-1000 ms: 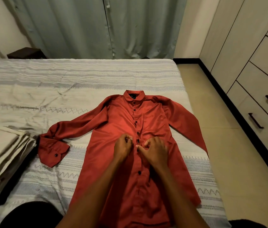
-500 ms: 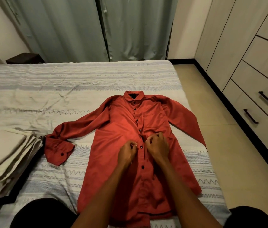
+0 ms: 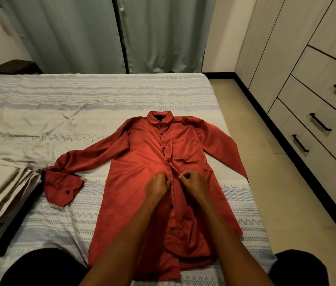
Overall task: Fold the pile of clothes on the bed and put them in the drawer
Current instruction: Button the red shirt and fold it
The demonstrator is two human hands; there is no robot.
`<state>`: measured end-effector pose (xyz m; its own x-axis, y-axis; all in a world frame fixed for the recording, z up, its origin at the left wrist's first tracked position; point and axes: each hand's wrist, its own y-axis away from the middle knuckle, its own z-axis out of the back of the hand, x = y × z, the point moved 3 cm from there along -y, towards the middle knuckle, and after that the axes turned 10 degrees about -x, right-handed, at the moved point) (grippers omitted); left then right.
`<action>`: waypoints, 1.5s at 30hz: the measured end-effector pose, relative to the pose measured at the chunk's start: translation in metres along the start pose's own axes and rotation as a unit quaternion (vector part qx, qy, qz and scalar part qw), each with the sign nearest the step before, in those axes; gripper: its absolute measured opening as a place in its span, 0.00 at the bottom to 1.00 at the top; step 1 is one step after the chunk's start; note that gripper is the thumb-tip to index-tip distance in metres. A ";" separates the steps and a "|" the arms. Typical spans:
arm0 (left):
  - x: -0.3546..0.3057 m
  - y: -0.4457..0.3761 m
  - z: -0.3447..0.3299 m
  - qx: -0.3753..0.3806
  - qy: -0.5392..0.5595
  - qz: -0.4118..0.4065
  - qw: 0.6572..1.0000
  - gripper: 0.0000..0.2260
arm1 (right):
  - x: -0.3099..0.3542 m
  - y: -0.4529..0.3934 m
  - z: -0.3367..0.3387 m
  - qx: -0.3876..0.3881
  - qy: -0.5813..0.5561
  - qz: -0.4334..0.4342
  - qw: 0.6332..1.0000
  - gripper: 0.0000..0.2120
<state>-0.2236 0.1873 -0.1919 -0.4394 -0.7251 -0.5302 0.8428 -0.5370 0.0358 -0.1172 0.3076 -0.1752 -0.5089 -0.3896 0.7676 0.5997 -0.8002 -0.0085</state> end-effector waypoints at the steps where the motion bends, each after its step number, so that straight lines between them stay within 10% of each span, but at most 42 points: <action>1: 0.001 -0.001 0.001 0.003 0.020 0.013 1.000 0.07 | 0.001 0.000 -0.002 0.001 0.011 0.003 1.000 0.06; 16: 0.008 -0.001 0.012 0.102 0.305 0.144 0.936 0.07 | 0.014 0.019 -0.025 -0.037 0.097 0.196 0.975 0.06; 33: 0.012 -0.005 0.008 0.058 0.418 0.218 0.880 0.06 | 0.007 0.009 -0.033 0.026 -0.031 0.031 0.999 0.03; 45: 0.009 -0.010 0.008 0.017 0.370 0.202 0.907 0.07 | 0.005 0.016 -0.039 0.014 -0.061 0.039 0.997 0.06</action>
<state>-0.2385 0.1822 -0.1903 0.2414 -0.3846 -0.8909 0.8733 -0.3143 0.3723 -0.1345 0.2751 -0.1963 -0.3821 -0.3912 0.8372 0.6525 -0.7558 -0.0553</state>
